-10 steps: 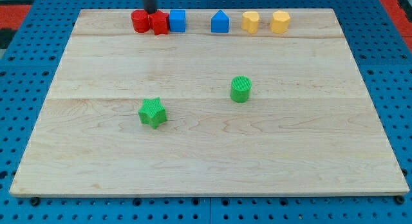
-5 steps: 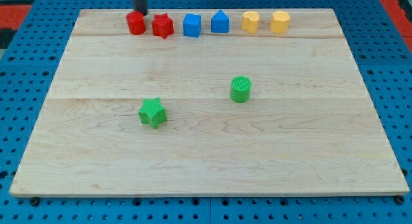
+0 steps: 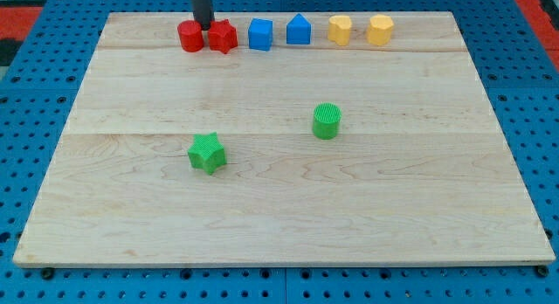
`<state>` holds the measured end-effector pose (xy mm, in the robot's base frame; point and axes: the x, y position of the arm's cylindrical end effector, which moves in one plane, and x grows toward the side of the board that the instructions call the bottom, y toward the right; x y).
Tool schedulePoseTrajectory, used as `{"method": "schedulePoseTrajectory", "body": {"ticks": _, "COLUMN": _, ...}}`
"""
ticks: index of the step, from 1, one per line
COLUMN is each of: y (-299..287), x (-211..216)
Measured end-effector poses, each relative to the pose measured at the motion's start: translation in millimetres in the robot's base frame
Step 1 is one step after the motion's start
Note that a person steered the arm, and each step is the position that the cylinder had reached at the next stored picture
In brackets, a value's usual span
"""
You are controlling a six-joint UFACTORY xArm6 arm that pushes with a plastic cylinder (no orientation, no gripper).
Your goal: Move the red circle towards bottom
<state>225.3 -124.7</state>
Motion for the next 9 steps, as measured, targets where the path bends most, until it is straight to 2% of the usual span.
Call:
{"method": "schedulePoseTrajectory", "body": {"ticks": 2, "y": -48.2, "x": 5.1}}
{"method": "schedulePoseTrajectory", "body": {"ticks": 3, "y": -34.7, "x": 63.4}}
{"method": "schedulePoseTrajectory", "body": {"ticks": 4, "y": -33.1, "x": 68.8}}
{"method": "schedulePoseTrajectory", "body": {"ticks": 6, "y": 83.4, "x": 75.4}}
{"method": "schedulePoseTrajectory", "body": {"ticks": 7, "y": 109.3, "x": 111.7}}
{"method": "schedulePoseTrajectory", "body": {"ticks": 9, "y": 53.8, "x": 89.2}}
